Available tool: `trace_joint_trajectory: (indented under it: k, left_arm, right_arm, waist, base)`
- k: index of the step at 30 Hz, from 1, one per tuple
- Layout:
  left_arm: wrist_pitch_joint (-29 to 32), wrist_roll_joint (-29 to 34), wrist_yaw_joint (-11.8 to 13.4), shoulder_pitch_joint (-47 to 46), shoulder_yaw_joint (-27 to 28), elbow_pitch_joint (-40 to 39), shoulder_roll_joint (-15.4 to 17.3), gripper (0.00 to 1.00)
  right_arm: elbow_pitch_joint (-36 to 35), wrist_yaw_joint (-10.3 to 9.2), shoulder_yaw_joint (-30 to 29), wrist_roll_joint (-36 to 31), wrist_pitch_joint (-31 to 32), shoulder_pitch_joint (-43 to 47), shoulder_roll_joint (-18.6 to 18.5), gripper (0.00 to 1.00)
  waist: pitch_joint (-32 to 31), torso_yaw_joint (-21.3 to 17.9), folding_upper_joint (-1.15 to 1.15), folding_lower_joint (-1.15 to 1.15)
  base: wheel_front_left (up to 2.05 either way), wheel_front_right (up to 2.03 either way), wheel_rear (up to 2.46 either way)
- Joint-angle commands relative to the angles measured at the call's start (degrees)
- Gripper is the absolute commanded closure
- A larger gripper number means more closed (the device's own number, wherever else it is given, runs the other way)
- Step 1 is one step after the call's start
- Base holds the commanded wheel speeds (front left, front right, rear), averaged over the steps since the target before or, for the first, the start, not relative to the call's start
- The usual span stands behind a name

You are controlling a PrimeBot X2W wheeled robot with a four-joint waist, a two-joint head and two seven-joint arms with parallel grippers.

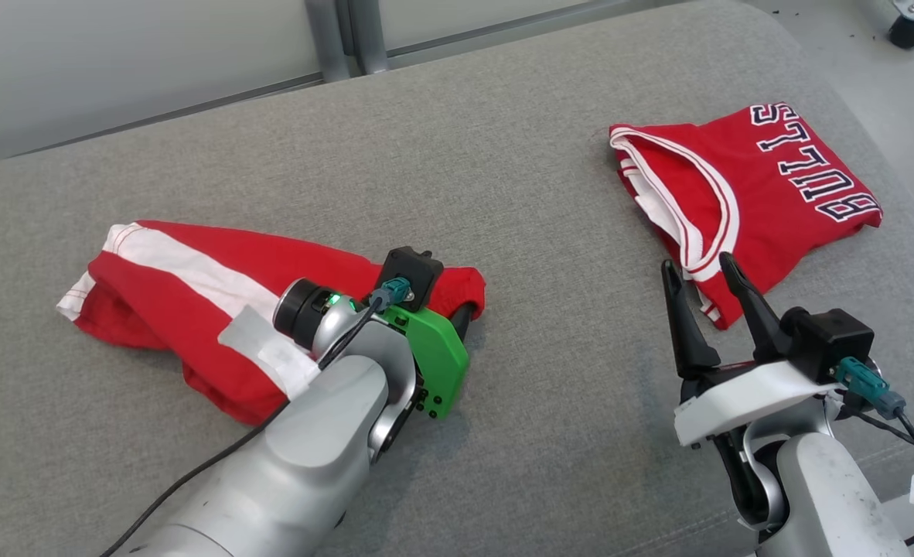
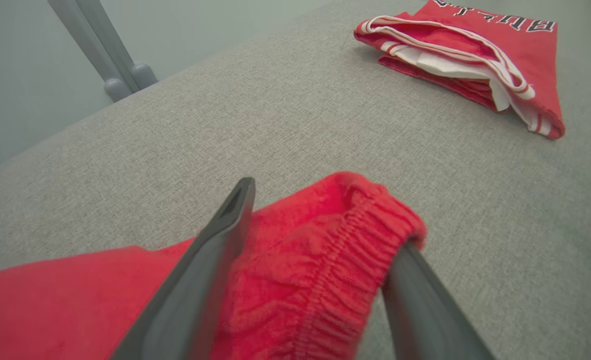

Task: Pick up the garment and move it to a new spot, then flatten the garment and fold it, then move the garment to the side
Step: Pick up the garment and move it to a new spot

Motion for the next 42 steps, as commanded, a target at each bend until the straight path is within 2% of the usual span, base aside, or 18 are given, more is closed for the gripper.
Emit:
trace_joint_trajectory:
  k: [1, 9, 15, 26, 36, 42]
  left_arm:
    - [-0.6, 0.0, 0.1, -0.8, -0.8, 0.4, 0.2, 0.0]
    - [-0.8, -1.2, 0.7, 1.0, -5.1, 0.8, 0.2, 0.0]
    - [-0.8, -2.4, 2.4, 2.6, -8.1, -1.8, 0.2, 0.0]
    - [-0.3, -0.6, 3.7, 4.2, -14.6, -7.3, 0.2, 0.0]
    - [-2.5, -1.7, 5.9, 3.9, -14.0, -9.4, 0.2, 0.0]
    - [-4.7, -3.9, 7.4, 5.7, -11.3, -9.3, 2.1, 0.0]
  right_arm:
    - [0.3, -0.01, -0.1, -0.3, -0.3, 0.0, -0.1, 0.0]
    - [0.9, -0.01, 0.0, -0.2, 0.1, 1.9, -0.1, 0.0]
    - [0.6, -0.01, -0.4, -0.2, 0.3, 2.7, -0.1, 0.0]
    - [0.1, -0.01, -1.0, -0.7, 0.8, 4.0, -0.1, 0.0]
    - [-0.2, -0.01, -2.0, -1.1, 1.0, 5.1, -0.1, 0.0]
    - [0.1, -0.01, -1.8, -0.1, 1.6, 6.9, -0.1, 0.0]
  waist:
    - [-1.4, 1.8, 0.23, 0.0]
    - [-4.2, 5.9, 0.23, 0.0]
    - [-5.2, 7.7, 0.23, 0.0]
    - [-6.2, 8.6, 0.23, 0.0]
    - [-7.0, 8.9, 0.23, 0.0]
    - [-8.5, 10.3, 0.23, 0.0]
  base:
    - [0.0, 0.0, 0.0]
    - [0.0, 0.0, 0.0]
    - [0.0, 0.0, 0.0]
    - [0.0, 0.0, 0.0]
    - [0.0, 0.0, 0.0]
    - [0.0, 0.0, 0.0]
